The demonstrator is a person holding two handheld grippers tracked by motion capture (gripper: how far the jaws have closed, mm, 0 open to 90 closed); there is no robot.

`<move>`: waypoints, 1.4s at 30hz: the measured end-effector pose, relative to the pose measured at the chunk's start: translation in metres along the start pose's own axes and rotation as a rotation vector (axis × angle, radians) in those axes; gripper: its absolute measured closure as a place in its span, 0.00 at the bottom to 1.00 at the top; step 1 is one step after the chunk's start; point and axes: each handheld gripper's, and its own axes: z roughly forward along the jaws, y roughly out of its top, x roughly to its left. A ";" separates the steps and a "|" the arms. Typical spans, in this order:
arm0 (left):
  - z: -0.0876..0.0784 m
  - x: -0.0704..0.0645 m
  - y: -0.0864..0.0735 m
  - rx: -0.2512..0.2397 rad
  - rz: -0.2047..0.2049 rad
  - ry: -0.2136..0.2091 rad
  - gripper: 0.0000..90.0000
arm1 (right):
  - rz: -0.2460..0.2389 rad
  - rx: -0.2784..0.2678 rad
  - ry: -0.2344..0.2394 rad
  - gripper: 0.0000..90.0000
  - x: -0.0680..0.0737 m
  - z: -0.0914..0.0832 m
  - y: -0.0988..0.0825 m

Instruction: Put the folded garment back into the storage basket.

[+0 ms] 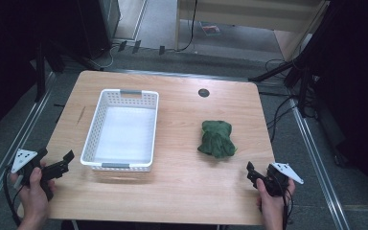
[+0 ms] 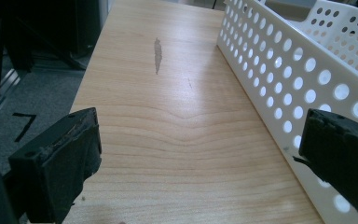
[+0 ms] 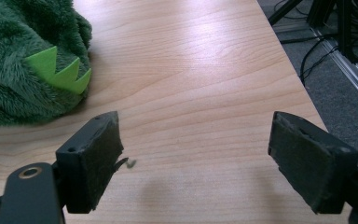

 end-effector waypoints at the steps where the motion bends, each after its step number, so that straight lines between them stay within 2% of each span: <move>1: 0.000 0.000 0.000 -0.001 0.000 -0.002 0.00 | -0.003 0.010 0.006 0.18 0.001 0.000 0.001; 5: 0.000 -0.001 0.000 0.002 0.013 -0.005 0.00 | 0.003 0.011 0.004 0.15 0.003 -0.001 0.005; 6: 0.000 -0.002 0.000 0.003 0.016 -0.004 0.00 | -0.002 0.004 -0.021 0.15 0.007 -0.003 0.010; 7: 0.000 -0.002 0.000 0.003 0.016 -0.004 0.00 | 0.006 0.004 -0.027 0.14 0.009 -0.003 0.012; 11: 0.000 -0.003 0.000 0.003 0.023 0.003 0.00 | 0.026 0.002 -0.003 0.13 0.017 -0.008 0.022; 12: 0.000 -0.003 0.000 0.004 0.021 0.004 0.00 | 0.012 -0.002 -0.006 0.13 0.023 -0.009 0.027; 13: 0.000 -0.003 0.000 0.005 0.020 0.005 0.00 | 0.012 -0.002 -0.006 0.13 0.023 -0.009 0.027; 14: 0.000 -0.003 0.000 0.003 0.017 0.009 0.00 | -0.024 -0.003 -0.004 0.13 0.029 -0.009 0.031; 16: -0.001 -0.002 -0.001 -0.002 0.012 0.005 0.00 | -0.036 -0.008 -0.006 0.13 0.032 -0.009 0.034; 18: -0.001 -0.002 -0.001 -0.004 0.010 0.003 0.00 | -0.023 0.005 0.010 0.13 0.035 -0.010 0.040; 23: 0.000 -0.005 -0.001 0.010 0.045 -0.004 0.00 | -0.031 0.034 0.021 0.12 0.046 -0.008 0.047; 24: 0.000 -0.006 -0.001 0.010 0.045 0.000 0.00 | -0.044 0.050 0.035 0.08 0.051 -0.007 0.049; 26: 0.000 -0.005 -0.001 0.010 0.039 0.009 0.00 | -0.048 0.058 0.043 0.06 0.053 -0.007 0.050; 27: 0.000 -0.005 0.000 0.012 0.038 0.011 0.00 | -0.054 0.075 0.055 0.01 0.058 -0.008 0.052; 30: 0.001 -0.007 -0.001 0.014 0.052 0.006 0.00 | -0.057 0.088 0.067 0.00 0.063 -0.008 0.055; 32: 0.001 -0.007 -0.001 0.013 0.054 -0.006 0.00 | -0.049 0.087 0.072 0.00 0.068 -0.009 0.060; 35: 0.001 -0.006 0.000 0.014 0.049 -0.002 0.00 | -0.026 0.099 0.099 0.00 0.078 -0.006 0.069; 37: 0.001 -0.007 -0.001 0.012 0.056 0.001 0.00 | -0.026 0.103 0.098 0.00 0.080 -0.005 0.070; 38: 0.001 -0.008 -0.001 0.013 0.065 0.004 0.00 | -0.017 0.107 0.102 0.00 0.087 -0.001 0.075; 42: 0.001 -0.008 -0.001 0.019 0.077 0.005 0.00 | -0.018 0.118 0.105 0.00 0.097 0.004 0.079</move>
